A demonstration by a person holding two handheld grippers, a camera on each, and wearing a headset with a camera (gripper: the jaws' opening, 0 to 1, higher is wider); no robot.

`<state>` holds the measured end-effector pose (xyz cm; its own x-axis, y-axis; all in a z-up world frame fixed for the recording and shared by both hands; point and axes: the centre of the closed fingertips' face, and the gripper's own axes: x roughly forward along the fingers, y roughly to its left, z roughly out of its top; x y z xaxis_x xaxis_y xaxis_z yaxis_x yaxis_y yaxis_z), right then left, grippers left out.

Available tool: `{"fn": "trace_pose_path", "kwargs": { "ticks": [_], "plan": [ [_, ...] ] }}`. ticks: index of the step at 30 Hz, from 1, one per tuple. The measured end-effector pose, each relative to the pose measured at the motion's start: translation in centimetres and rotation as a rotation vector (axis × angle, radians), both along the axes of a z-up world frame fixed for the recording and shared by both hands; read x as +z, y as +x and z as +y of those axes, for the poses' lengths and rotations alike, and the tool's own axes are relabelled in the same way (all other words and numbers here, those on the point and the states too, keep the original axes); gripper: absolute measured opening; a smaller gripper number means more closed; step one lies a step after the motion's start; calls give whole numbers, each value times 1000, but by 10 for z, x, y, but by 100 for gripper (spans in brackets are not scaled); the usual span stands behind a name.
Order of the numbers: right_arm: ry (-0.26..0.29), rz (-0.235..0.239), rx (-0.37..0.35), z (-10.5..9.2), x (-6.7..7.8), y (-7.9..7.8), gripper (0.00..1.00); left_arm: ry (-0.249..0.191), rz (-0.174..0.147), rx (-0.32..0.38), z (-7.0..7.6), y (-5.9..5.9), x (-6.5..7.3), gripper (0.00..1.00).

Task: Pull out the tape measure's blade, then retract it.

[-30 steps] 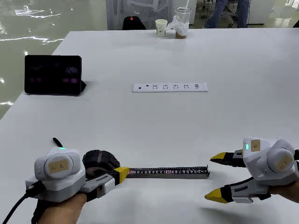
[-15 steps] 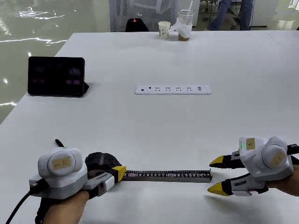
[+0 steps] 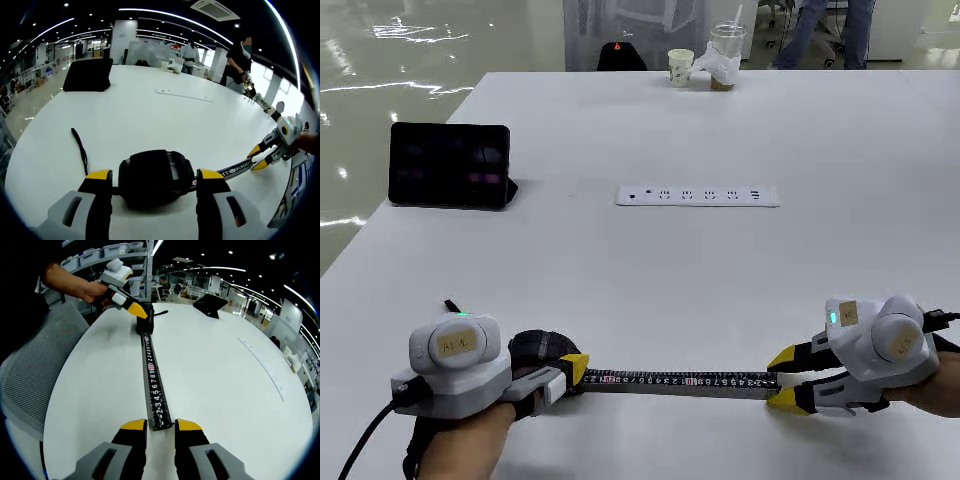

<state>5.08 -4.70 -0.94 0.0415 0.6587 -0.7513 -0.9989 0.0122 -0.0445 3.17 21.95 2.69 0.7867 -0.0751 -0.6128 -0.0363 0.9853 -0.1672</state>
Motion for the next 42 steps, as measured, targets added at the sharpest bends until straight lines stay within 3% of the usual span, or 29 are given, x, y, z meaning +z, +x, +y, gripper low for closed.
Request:
{"fn": "trace_pose_path", "kwargs": {
  "ticks": [10,28,42],
  "plan": [
    [8,9,2,0,-1,3,13,-6,6,-1,-2,5,-2,61],
    [35,37,13,-1,-2,2,12,19,39,17,-3,9,-9,62],
    [44,24,43,0,-1,1,13,32,56,23,-3,10,-11,64]
  ]
}}
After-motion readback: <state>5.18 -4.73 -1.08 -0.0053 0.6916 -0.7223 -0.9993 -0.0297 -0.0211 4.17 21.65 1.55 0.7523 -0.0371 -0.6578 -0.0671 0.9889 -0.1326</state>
